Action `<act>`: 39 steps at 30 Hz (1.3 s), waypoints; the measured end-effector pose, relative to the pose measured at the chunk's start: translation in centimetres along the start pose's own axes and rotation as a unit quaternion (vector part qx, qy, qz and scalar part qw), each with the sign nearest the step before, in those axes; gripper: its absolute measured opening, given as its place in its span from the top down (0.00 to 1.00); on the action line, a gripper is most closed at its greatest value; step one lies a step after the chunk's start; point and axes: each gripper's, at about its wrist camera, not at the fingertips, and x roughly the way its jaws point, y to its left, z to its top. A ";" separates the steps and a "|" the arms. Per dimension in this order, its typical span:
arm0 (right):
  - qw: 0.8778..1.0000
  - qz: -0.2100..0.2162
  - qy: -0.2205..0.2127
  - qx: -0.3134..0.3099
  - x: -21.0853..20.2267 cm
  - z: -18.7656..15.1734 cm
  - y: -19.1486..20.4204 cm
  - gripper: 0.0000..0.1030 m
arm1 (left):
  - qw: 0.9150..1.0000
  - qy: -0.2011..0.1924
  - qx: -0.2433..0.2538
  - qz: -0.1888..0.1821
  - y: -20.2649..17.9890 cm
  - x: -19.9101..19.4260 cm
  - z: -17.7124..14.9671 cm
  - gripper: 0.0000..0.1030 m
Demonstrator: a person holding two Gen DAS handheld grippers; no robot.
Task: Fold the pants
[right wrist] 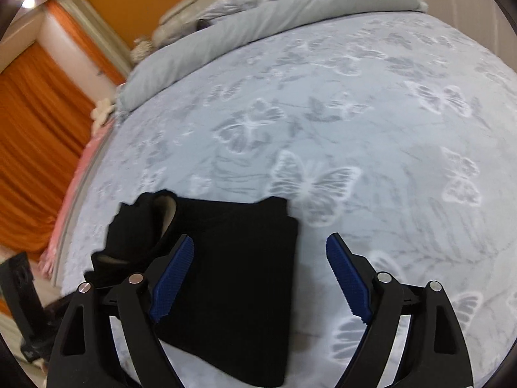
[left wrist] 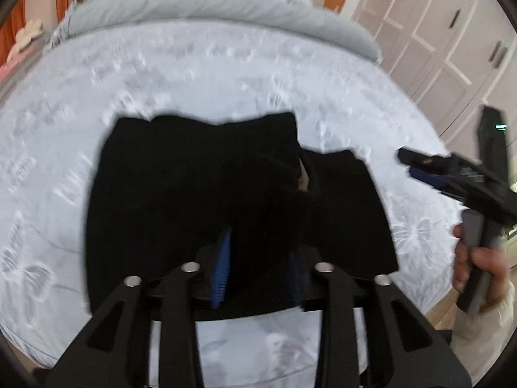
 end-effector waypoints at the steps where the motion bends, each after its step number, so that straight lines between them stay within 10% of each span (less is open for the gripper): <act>1: 1.000 0.007 0.002 -0.006 0.3 0.1 0.7 0.17 | 1.000 -0.015 0.006 -0.002 0.4 -1.6 -0.2 0.15; 4: 0.999 0.040 0.019 -0.007 1.7 0.3 2.9 0.17 | 0.997 -0.078 0.018 0.020 -0.5 -3.7 -0.3 0.05; 10: 0.994 0.074 0.080 -0.004 5.8 -0.8 6.1 0.17 | 0.997 -0.056 0.033 0.030 -0.2 -2.1 -0.4 0.05; 16: 0.990 0.076 0.114 -0.042 11.0 -2.8 9.5 0.16 | 0.981 -0.109 0.009 0.160 5.6 -4.6 0.8 0.05; 19: 0.990 0.059 0.092 -0.090 12.2 -2.8 11.5 0.68 | 0.970 -0.125 -0.043 0.205 9.8 -5.0 1.6 0.05; 23: 0.989 0.090 0.025 -0.118 7.4 -1.0 14.0 0.79 | 0.955 -0.139 -0.100 0.243 13.8 -6.2 1.4 0.05; 27: 0.985 0.057 -0.043 -0.159 0.2 -1.0 13.5 0.79 | 0.954 -0.152 -0.125 0.227 15.1 -7.2 1.5 0.05; 30: 0.994 -0.032 0.049 -0.096 5.2 -2.3 6.9 0.75 | 0.959 -0.140 -0.120 0.216 14.5 -6.5 1.3 0.05; 33: 0.997 -0.009 0.063 -0.043 6.8 -3.4 4.0 0.73 | 0.966 -0.114 -0.096 0.212 13.3 -4.9 0.8 0.05; 39: 0.996 -0.012 0.068 -0.065 7.1 -4.2 4.9 0.30 | 0.973 -0.093 -0.050 0.206 9.2 -2.3 0.1 0.05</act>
